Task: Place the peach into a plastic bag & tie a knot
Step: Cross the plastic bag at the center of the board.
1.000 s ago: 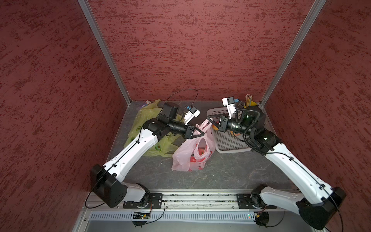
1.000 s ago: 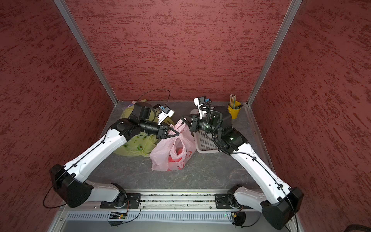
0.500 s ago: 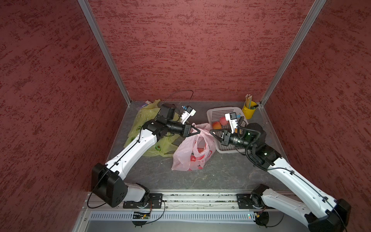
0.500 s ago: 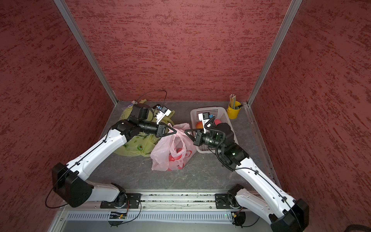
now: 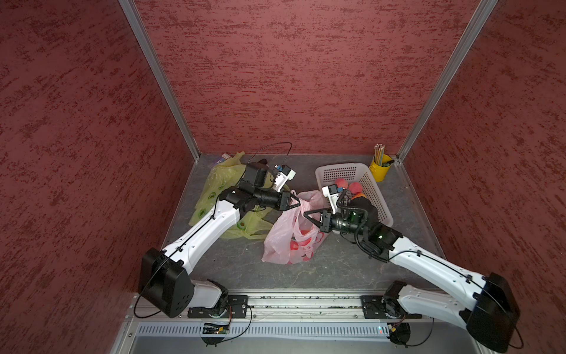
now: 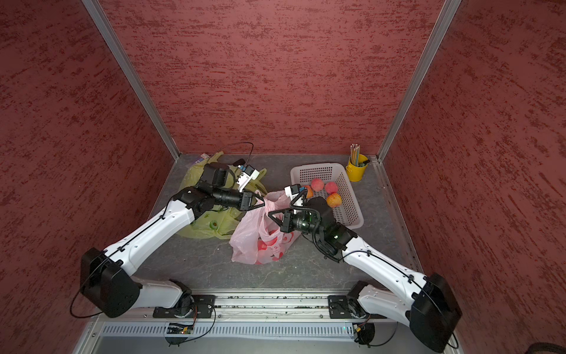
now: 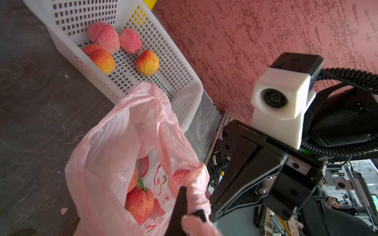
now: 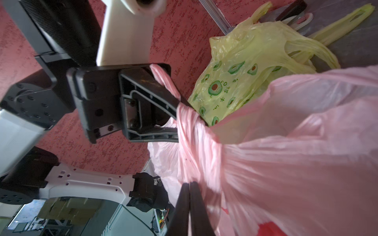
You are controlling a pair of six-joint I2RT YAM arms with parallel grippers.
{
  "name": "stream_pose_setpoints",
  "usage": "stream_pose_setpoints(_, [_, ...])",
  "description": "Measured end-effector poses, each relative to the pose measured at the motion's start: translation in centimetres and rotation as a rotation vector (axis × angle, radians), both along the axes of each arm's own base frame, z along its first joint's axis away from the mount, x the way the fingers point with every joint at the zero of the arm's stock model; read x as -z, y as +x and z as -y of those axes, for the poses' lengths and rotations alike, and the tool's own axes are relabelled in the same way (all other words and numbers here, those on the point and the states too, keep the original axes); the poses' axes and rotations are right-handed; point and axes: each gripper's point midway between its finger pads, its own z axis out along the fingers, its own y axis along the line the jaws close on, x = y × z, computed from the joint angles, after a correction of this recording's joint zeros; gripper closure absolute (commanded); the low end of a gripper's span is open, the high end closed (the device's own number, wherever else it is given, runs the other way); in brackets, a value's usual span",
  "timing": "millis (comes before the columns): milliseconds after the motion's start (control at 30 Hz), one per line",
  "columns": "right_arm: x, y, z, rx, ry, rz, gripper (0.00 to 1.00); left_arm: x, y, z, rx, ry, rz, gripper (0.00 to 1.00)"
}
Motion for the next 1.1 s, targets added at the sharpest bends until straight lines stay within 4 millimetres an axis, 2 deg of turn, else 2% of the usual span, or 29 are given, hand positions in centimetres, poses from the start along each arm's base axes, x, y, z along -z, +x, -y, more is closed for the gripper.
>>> stream_pose_setpoints(133, [1.8, 1.0, -0.8, 0.011, -0.037, 0.002, 1.0, 1.0, 0.1, -0.3, -0.029, 0.014, -0.028, 1.0])
stream_pose_setpoints(300, [2.8, 1.9, -1.3, 0.03, -0.054, 0.015, 1.0, 1.8, 0.2, -0.6, -0.06, 0.025, -0.044, 1.0])
stream_pose_setpoints(500, [3.5, 2.8, -1.7, 0.053, -0.064, 0.024, 1.0, 2.0, 0.3, -0.8, -0.082, 0.023, -0.044, 0.76])
stream_pose_setpoints(667, [4.9, 3.3, -1.8, 0.068, -0.094, 0.001, 1.0, 1.2, 0.0, -0.9, -0.083, 0.007, -0.023, 0.65])
stream_pose_setpoints(900, [4.5, 3.5, -2.0, 0.07, -0.087, 0.009, 1.0, 1.0, 0.1, -0.9, -0.085, 0.003, -0.01, 0.61])
stream_pose_setpoints(1100, [4.3, 3.5, -2.0, 0.07, -0.082, 0.013, 1.0, 2.5, 0.4, -0.6, -0.088, 0.039, -0.043, 0.59])
